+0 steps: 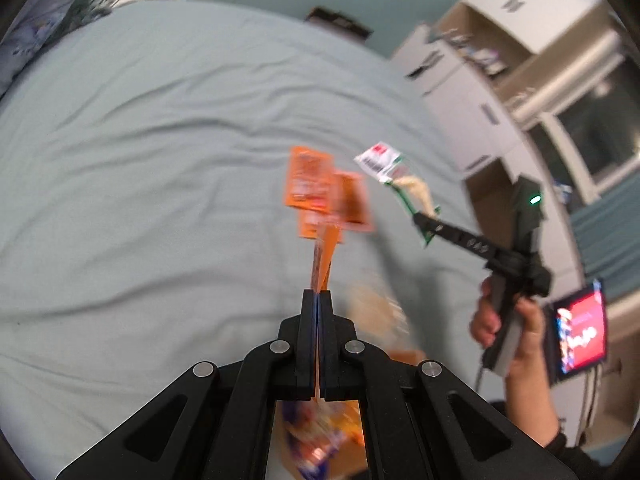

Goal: Organize snacks
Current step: 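Grasp a pink sausage pack with the left gripper while the right gripper grasps the cream-green snack, then carry both snacks over the box and open both grippers to drop them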

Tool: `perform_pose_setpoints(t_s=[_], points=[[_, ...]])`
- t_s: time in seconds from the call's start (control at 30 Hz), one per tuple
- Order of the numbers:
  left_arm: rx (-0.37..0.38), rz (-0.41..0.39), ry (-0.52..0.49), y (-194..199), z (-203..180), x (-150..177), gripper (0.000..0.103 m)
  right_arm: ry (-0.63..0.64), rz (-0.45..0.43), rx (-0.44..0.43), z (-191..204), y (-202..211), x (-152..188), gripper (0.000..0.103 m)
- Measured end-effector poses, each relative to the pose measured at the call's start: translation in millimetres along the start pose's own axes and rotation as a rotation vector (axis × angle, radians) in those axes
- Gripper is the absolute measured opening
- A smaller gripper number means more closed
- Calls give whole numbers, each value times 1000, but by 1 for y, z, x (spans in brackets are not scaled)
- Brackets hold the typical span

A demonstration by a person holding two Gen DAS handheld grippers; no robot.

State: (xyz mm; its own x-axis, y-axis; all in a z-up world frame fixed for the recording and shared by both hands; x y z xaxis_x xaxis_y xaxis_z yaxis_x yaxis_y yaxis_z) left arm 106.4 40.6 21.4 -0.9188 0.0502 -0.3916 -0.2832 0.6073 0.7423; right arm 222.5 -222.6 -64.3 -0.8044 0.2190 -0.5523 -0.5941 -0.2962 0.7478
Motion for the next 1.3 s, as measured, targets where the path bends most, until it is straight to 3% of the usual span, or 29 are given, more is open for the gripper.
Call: perform_pose_setpoints(t_s=[0.17, 0.33, 0.43, 0.5, 0.57, 0.67, 0.73, 0.77, 0.8, 0.83, 0.9, 0.97, 1.07, 1.2, 1.27, 1.3], points=[[144, 0, -106, 4, -58, 33, 1, -79, -68, 0, -9, 63, 63, 15], [212, 27, -207, -9, -95, 68, 2, -131, -133, -6, -24, 123, 109, 15], [293, 31, -246, -8, -114, 82, 2, -156, -153, -20, -24, 141, 134, 15], [310, 34, -267, -9, -126, 90, 1, -153, -149, -25, -21, 150, 153, 15], [287, 58, -273, -25, -126, 92, 1, -148, -146, -32, -23, 158, 162, 15], [208, 128, -197, -56, -103, 92, 1, -138, -160, -42, -22, 167, 167, 15], [118, 176, -132, -76, -79, 92, 13, -136, -158, -43, -23, 165, 165, 15], [55, 178, -120, -80, -69, 91, 28, -134, -151, -31, -23, 163, 165, 15], [-20, 154, -103, -81, -57, 87, 41, -130, -145, -18, -28, 165, 169, 15], [-72, 126, -84, -79, -48, 84, 45, -123, -139, -10, -29, 164, 167, 15], [-155, 80, -56, -69, -34, 77, 56, -108, -115, 9, -25, 157, 165, 15], [-225, 47, -46, -59, -26, 71, 76, -85, -85, -8, -19, 153, 161, 15], [-299, 6, -48, -49, -15, 66, 78, -23, 44, -91, -2, 138, 163, 16], [-299, 24, -23, -49, -6, 66, 78, 51, 193, -187, 20, 128, 177, 19], [-282, 39, -17, -51, -5, 67, 78, 15, 285, -220, 17, 114, 180, 26], [-283, 43, -22, -51, -6, 67, 78, -32, 321, -188, 10, 105, 180, 33]])
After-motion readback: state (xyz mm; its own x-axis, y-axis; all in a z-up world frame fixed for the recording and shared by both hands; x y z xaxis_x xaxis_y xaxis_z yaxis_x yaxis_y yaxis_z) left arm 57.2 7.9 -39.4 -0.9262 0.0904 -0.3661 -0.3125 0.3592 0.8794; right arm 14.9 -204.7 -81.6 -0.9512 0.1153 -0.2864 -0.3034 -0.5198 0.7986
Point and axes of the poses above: each gripper's, at about its wrist camera, not at the fingertips, and y roughly against the way its jaws point, z to its left, x to its underside, the point moved 3 cm from there along -y, roughly the way its jaws point, and after that the axes turned 5 degrees about x, right-handed, at the moved point
